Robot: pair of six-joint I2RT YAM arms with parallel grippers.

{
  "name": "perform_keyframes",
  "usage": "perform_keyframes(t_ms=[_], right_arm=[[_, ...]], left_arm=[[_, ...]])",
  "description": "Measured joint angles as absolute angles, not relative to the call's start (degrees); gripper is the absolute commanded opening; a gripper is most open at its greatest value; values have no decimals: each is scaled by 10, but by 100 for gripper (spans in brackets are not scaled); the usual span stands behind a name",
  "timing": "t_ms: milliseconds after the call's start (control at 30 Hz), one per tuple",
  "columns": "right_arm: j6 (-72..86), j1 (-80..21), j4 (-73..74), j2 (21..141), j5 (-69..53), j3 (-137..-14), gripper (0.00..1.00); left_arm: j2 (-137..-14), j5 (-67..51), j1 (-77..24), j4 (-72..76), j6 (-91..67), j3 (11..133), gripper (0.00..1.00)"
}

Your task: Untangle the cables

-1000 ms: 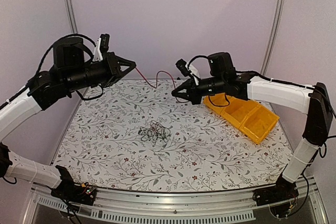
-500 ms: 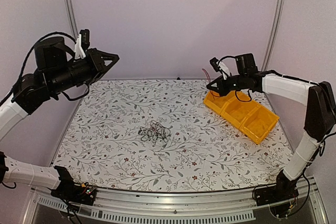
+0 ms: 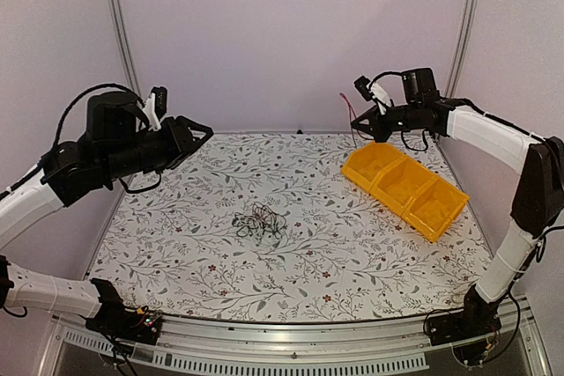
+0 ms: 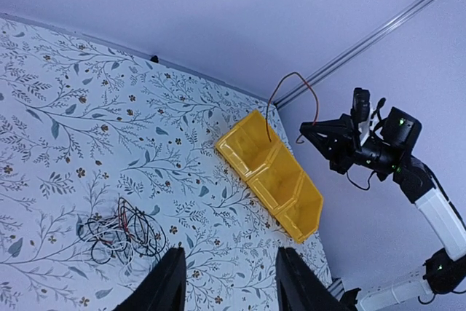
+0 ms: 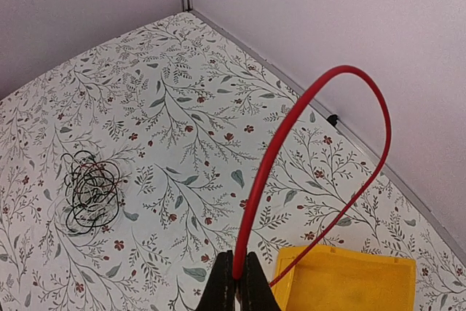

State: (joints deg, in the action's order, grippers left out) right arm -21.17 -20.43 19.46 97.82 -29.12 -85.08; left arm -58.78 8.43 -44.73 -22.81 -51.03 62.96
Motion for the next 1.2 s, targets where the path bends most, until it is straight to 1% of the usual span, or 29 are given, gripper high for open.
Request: perform_keyframes(t_ms=[333,667,933,1200], right_arm=[[-219,-185,234,986,-262,-851,0],[-172,-146,245,1027,-221,-847,0],[-128,-107,248,1090,-205,-862,0],[-111,-102,263,1175,-222,-937,0]], left_arm=[[-568,88,-447,-232,-518,608,40],[-568,89,-447,-235,-538,589,40],[-567,88,-449,-235,-558,581,40],[-590,87,-459,-254,-566,588,40]])
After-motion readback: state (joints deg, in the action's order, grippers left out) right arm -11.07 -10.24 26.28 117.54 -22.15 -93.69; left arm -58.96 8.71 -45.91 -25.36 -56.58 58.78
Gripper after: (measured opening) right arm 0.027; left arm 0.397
